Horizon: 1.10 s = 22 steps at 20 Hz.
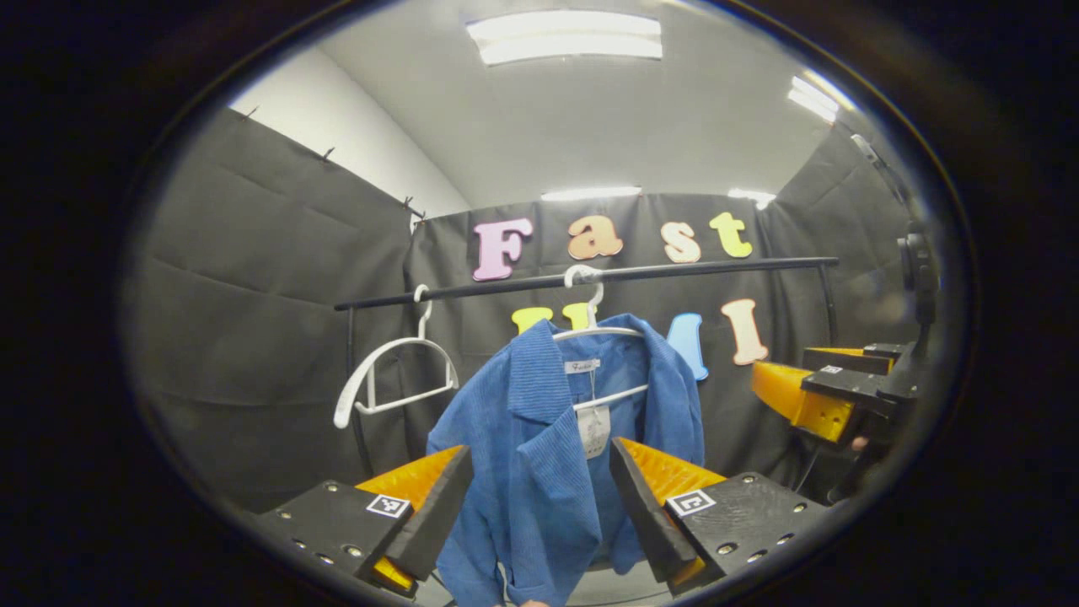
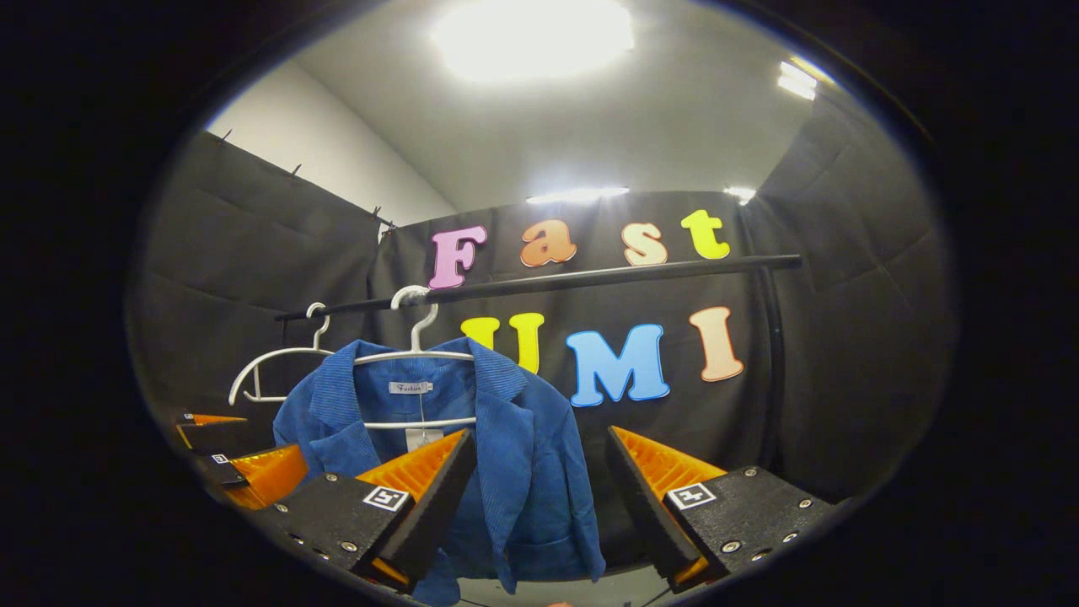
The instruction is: Grasp the clothes on the hanger with both hands and then place them into the laundry hamper below.
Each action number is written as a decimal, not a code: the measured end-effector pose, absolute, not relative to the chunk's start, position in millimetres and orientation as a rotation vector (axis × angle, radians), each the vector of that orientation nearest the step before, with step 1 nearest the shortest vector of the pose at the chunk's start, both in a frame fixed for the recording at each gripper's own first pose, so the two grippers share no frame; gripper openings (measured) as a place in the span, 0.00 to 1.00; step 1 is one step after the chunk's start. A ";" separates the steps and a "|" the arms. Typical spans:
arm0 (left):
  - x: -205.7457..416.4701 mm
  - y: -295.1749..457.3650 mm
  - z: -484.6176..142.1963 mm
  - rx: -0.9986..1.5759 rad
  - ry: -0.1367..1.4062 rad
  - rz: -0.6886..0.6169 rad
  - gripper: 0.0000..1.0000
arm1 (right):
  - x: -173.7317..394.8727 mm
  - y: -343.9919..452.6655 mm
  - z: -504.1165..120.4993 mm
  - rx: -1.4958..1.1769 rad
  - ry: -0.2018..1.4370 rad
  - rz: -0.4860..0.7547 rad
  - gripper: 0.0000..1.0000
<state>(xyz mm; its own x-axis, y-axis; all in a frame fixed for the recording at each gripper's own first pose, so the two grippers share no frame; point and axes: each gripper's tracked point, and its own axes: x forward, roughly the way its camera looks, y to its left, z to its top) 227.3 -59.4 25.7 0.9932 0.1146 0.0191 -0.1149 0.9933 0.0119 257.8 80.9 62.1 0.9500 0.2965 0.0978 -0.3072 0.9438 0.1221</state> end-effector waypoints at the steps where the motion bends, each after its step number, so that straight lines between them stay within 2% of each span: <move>1: 235.8 -61.6 25.6 0.012 -0.017 0.123 0.94 | 266.2 84.5 59.2 0.142 -0.075 0.322 0.95; 13: 317.0 -65.5 -17.7 0.026 0.037 0.251 0.94 | 352.4 136.1 9.6 0.144 0.006 0.459 0.95; 22: 346.6 -43.5 -59.7 0.042 0.130 0.375 0.94 | 386.2 167.6 -16.6 0.153 0.046 0.530 0.95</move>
